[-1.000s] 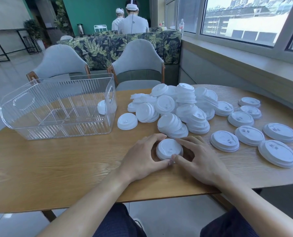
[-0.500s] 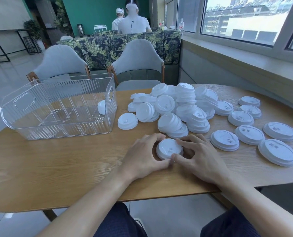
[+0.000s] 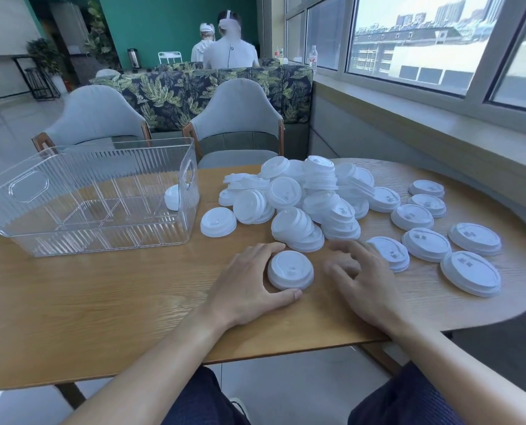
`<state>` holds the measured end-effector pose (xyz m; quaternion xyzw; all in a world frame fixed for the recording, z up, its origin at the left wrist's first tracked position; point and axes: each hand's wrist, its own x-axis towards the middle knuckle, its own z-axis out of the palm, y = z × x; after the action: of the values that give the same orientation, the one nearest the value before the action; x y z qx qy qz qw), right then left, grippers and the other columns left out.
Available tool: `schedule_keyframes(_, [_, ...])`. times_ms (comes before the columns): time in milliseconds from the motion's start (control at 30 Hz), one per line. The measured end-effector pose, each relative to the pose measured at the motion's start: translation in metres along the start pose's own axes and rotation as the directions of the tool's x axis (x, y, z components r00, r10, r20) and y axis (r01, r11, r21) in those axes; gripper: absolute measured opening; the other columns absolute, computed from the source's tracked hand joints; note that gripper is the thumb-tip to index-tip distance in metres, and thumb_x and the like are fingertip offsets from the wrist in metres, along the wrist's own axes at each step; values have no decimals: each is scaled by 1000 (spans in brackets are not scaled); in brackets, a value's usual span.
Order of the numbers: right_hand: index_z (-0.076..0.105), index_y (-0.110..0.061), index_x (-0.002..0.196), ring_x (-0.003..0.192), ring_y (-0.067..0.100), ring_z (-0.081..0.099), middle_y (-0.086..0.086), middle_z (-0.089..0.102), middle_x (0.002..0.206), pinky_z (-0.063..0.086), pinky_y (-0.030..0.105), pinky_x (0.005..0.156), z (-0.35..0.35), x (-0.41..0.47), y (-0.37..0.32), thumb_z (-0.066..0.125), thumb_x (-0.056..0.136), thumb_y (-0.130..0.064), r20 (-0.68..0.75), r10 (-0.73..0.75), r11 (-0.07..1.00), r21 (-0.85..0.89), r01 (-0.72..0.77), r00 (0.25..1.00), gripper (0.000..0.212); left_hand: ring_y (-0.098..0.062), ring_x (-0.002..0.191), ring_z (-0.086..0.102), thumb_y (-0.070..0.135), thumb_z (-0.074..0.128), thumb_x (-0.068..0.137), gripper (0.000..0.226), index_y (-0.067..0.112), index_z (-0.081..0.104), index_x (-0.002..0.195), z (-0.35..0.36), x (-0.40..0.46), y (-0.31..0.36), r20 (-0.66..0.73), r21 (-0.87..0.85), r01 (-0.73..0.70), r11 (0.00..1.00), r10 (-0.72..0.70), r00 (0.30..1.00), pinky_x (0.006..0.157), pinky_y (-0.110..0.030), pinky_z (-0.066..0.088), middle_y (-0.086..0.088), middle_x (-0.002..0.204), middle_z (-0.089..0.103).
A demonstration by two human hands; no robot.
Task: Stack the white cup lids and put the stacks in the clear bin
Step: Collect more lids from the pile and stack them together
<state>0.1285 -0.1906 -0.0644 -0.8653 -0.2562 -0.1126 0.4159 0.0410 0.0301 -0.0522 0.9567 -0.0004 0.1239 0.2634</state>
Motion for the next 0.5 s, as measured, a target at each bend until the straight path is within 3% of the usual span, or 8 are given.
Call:
schedule_keyframes(100, [65,-24,119,115,6,51,-15,62,118,34,20,92,-17,2,15,69,89,-18,-57,32,999,-35,-34,998,30,11,112,36,68,76,76,82,38,44,144,1,0,-1,1,-4,10,1000,-10,1000,105,-24,32,28,129,47])
schedule_keyframes(200, [63,-23,124,121,13,50,-8,62,126,32,23,97,-40,7,37,69,89,-17,-64,26,984,-172,-36,998,37,11,110,34,68,76,76,80,40,44,144,0,0,0,6,-9,14,1000,-14,1000,100,-21,30,30,126,45])
schedule_keyframes(367, [52,-23,138,134,13,36,-9,53,140,35,33,107,-75,15,60,70,88,-36,51,62,935,-354,-40,997,55,5,118,40,68,76,76,78,43,45,142,2,1,-2,8,-22,26,999,-25,1000,104,-25,34,29,127,47])
schedule_keyframes(500, [50,-27,141,135,15,38,-8,54,140,37,41,112,-80,15,64,70,84,-48,84,82,935,-351,-48,993,64,5,117,40,67,77,76,76,44,45,141,2,1,-2,6,-18,29,999,-29,1000,102,-24,35,30,124,47])
